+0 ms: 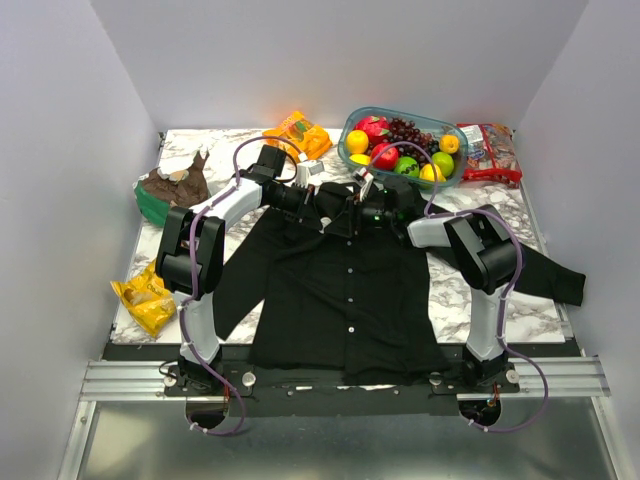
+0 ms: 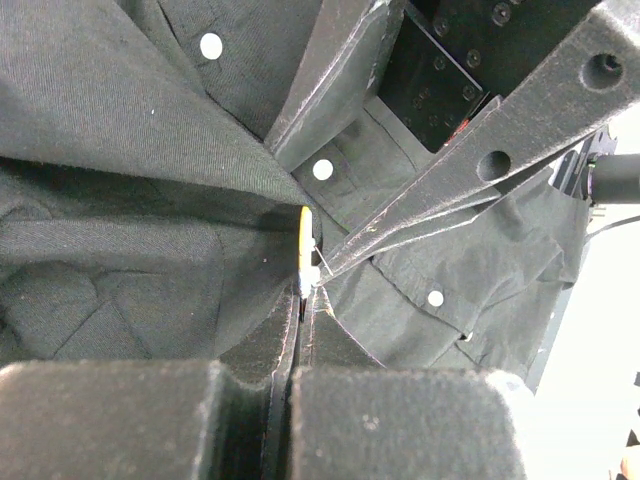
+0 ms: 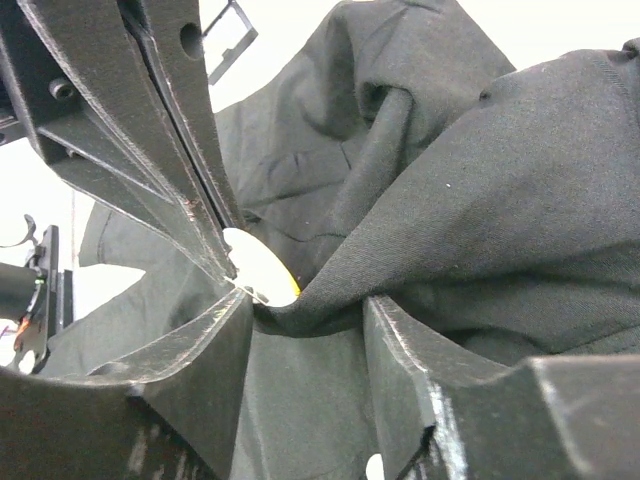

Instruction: Pin the brooch onto the clothing

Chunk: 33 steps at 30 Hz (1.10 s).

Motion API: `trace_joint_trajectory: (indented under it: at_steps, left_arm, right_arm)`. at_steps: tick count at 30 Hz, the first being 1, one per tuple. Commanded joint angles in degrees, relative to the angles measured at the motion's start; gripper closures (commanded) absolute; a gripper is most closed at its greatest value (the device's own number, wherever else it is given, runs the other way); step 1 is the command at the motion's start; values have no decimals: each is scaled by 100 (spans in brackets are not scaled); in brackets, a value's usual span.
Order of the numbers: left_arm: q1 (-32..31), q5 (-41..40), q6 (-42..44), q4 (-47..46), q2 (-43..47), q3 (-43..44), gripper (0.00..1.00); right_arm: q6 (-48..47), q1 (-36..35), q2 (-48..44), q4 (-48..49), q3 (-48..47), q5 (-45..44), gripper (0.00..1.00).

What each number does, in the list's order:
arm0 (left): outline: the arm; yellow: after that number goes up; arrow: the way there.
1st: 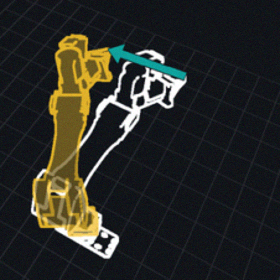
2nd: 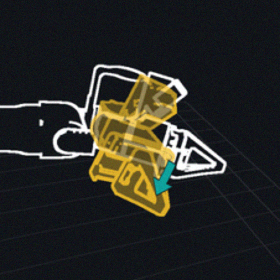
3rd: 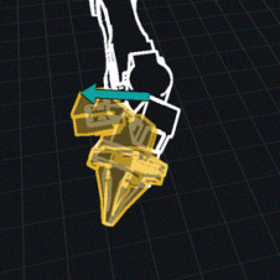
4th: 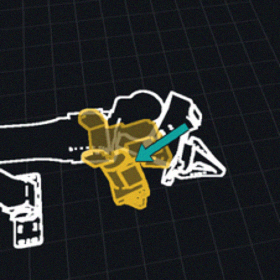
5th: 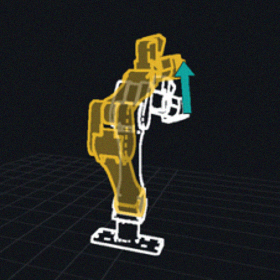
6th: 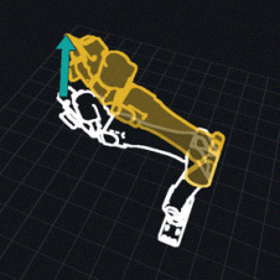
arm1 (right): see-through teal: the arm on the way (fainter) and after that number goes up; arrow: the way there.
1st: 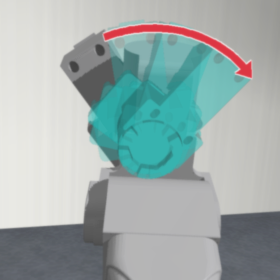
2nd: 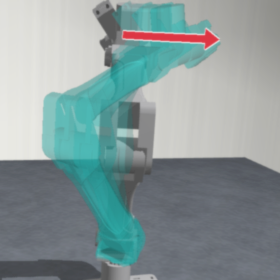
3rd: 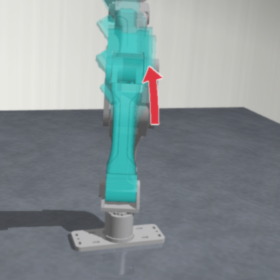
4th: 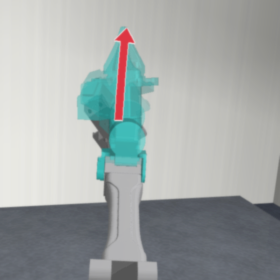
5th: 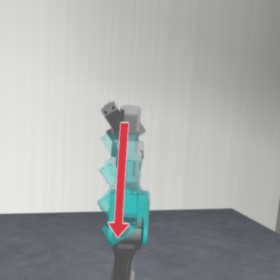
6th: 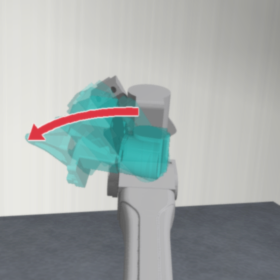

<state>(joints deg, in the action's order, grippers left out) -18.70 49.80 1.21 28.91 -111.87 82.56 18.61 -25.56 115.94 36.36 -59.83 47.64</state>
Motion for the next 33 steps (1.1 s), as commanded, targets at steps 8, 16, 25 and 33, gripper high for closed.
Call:
trace_joint_trajectory:
  at_steps: [8, 16, 25, 33]
  left_arm:
    - [7, 460, 230, 142, -89, -39, 100]
    - [-108, 574, 485, 308, -19, -39, 100]
    - [-248, 662, 705, 458, -1, -21, 100]
    - [-292, 671, 801, 511, 52, -12, 100]
  right_arm:
    - [64, -63, 218, 188, -221, 281, 58]
    - [55, -72, 254, 64, -310, 351, 62]
    - [-15, -98, 280, -234, -441, 317, 65]
    - [37, -107, 315, -559, -564, -17, 67]
